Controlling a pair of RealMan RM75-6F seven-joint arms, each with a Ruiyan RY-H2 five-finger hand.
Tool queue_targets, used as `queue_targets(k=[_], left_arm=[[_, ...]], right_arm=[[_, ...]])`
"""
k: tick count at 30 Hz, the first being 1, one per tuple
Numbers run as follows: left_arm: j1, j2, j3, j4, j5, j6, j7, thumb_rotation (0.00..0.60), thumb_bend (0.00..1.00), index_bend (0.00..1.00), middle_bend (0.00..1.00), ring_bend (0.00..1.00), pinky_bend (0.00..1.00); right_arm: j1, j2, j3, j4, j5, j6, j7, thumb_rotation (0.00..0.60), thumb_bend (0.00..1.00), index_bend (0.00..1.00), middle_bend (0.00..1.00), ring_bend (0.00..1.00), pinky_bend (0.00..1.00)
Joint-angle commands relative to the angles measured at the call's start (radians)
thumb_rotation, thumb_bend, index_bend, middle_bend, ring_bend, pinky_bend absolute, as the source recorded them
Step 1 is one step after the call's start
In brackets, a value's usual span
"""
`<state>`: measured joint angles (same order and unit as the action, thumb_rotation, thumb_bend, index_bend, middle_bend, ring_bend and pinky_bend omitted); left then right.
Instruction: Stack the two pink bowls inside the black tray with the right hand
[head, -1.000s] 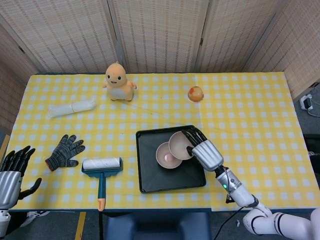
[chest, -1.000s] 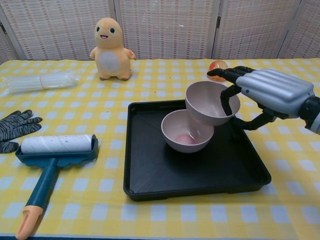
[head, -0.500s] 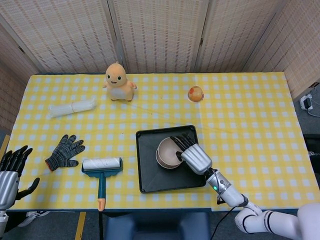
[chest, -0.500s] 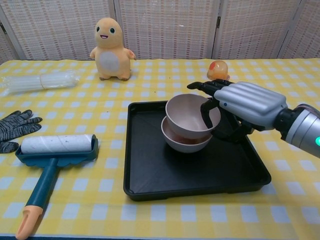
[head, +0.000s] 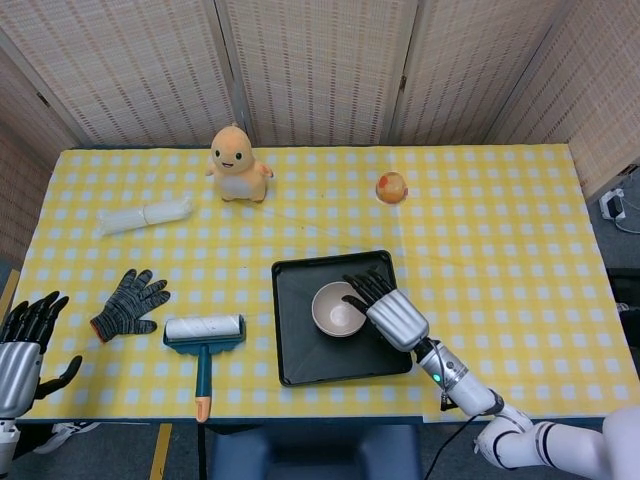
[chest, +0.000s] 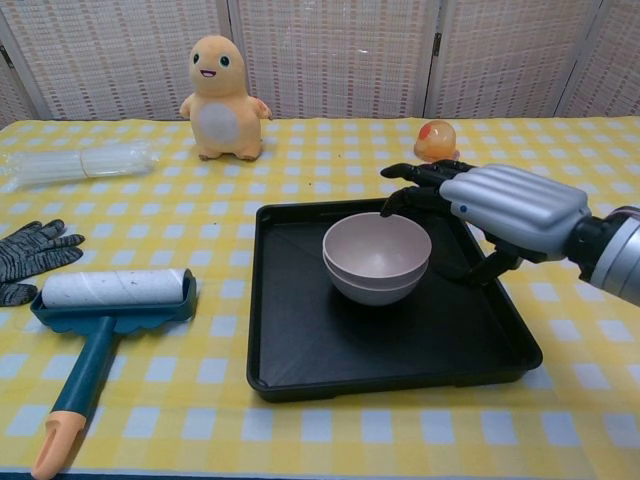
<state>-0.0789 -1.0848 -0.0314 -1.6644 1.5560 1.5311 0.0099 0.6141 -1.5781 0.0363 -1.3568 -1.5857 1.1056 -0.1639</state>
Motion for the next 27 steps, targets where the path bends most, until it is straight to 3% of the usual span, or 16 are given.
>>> queue_targets(k=[1,6,14,19,27], left_arm=[[0.0,-0.001,0.001,0.0,0.001,0.0,0.003,0.6,0.36,0.0,0.07,0.1,0.04],[-0.002,-0.003,0.001,0.001,-0.002,-0.006,0.01,0.6,0.36,0.0,0.07,0.1,0.04],[0.0,-0.012,-0.006,0.004,-0.009,0.002,0.035,0.6,0.36,0.0,0.07,0.1,0.04],[0.0,-0.017,-0.003,0.0,-0.002,0.005,0.052,0.6,0.36,0.0,0.07,0.1,0.04],[-0.001,-0.03,0.002,-0.006,0.001,-0.001,0.081,0.6,0.36,0.0,0.07,0.1,0.04]], right_arm=[[-0.024,0.03,-0.009,-0.029,-0.009,0.039,-0.01,0.6,0.44,0.21,0.0,0.0,0.0],[-0.113,0.113,-0.03,-0.09,0.005,0.145,-0.034,0.6,0.44,0.2,0.0,0.0,0.0],[-0.327,0.308,-0.083,-0.269,0.126,0.32,-0.115,0.6,0.44,0.03,0.0,0.0,0.0],[-0.435,0.382,-0.113,-0.321,0.141,0.424,-0.122,0.6,0.44,0.0,0.0,0.0,0.0],[-0.468,0.439,-0.096,-0.351,0.148,0.422,-0.061,0.6,0.44,0.0,0.0,0.0,0.0]])
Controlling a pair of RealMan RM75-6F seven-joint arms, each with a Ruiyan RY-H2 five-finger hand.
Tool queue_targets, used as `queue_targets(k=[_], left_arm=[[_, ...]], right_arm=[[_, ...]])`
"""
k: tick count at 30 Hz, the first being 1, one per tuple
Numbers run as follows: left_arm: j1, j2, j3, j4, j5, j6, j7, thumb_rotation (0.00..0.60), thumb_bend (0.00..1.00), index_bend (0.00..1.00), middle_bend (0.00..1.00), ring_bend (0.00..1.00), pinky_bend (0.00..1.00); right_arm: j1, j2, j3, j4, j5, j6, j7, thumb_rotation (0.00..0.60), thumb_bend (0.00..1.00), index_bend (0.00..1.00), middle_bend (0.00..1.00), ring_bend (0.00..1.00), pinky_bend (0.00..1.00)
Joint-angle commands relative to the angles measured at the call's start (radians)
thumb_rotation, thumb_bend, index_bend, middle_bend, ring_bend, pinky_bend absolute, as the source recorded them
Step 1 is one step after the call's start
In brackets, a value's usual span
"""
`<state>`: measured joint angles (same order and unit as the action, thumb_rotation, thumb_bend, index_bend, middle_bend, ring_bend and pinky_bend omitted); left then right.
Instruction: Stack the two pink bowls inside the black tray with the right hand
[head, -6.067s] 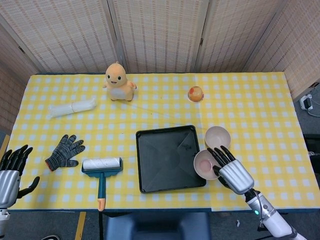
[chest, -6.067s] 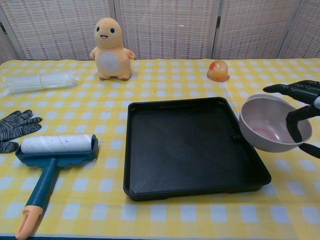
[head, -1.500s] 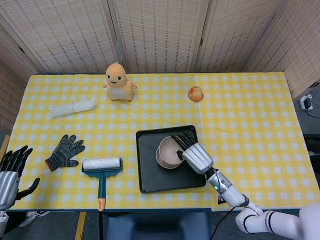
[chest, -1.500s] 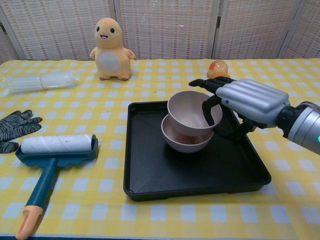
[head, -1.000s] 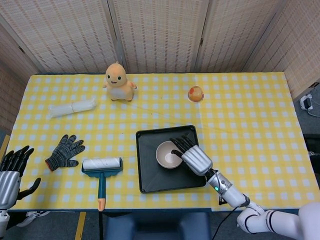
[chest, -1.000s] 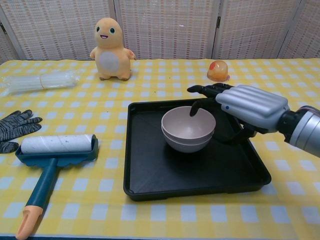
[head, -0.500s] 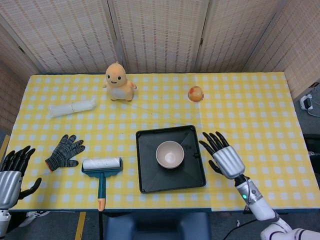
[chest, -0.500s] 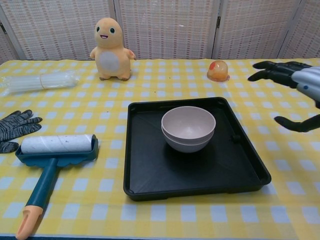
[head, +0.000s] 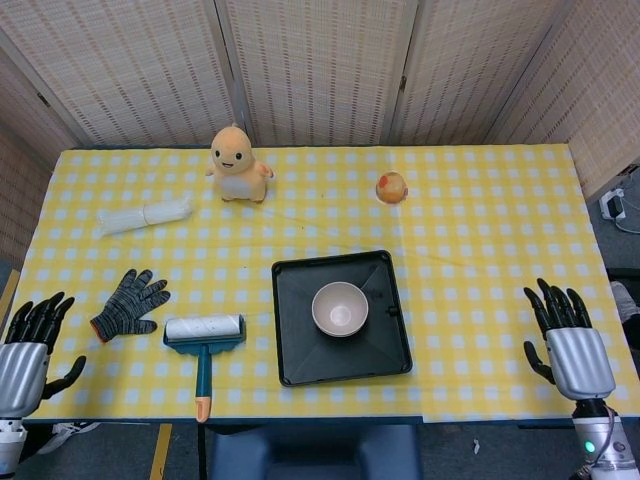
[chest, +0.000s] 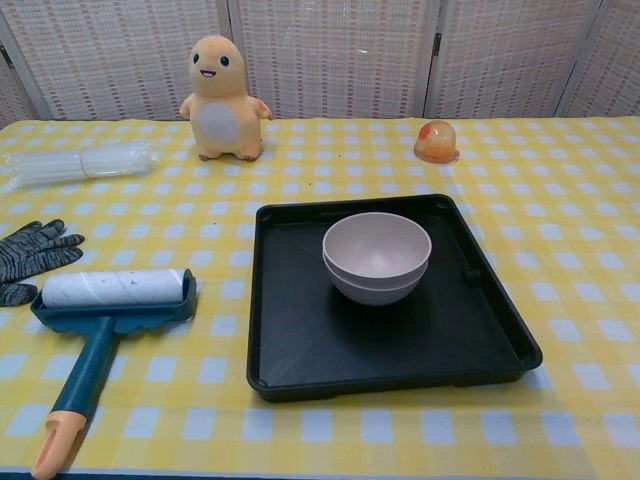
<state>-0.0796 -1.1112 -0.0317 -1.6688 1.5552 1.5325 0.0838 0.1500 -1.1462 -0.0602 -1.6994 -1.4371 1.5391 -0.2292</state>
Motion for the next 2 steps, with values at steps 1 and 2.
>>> queue_targets(k=[1,2], left_arm=[[-0.001,-0.006,0.005,-0.003,0.004,-0.006,0.012,0.6,0.36,0.0,0.07,0.1,0.04],[-0.002,-0.007,0.006,-0.003,0.004,-0.009,0.015,0.6,0.36,0.0,0.07,0.1,0.04]], right_arm=[[-0.004,0.011,0.0,-0.012,-0.003,-0.021,0.006,0.6,0.44,0.0,0.0,0.0,0.0],[-0.005,0.014,0.001,-0.014,-0.003,-0.027,0.005,0.6,0.44,0.0,0.0,0.0,0.0]])
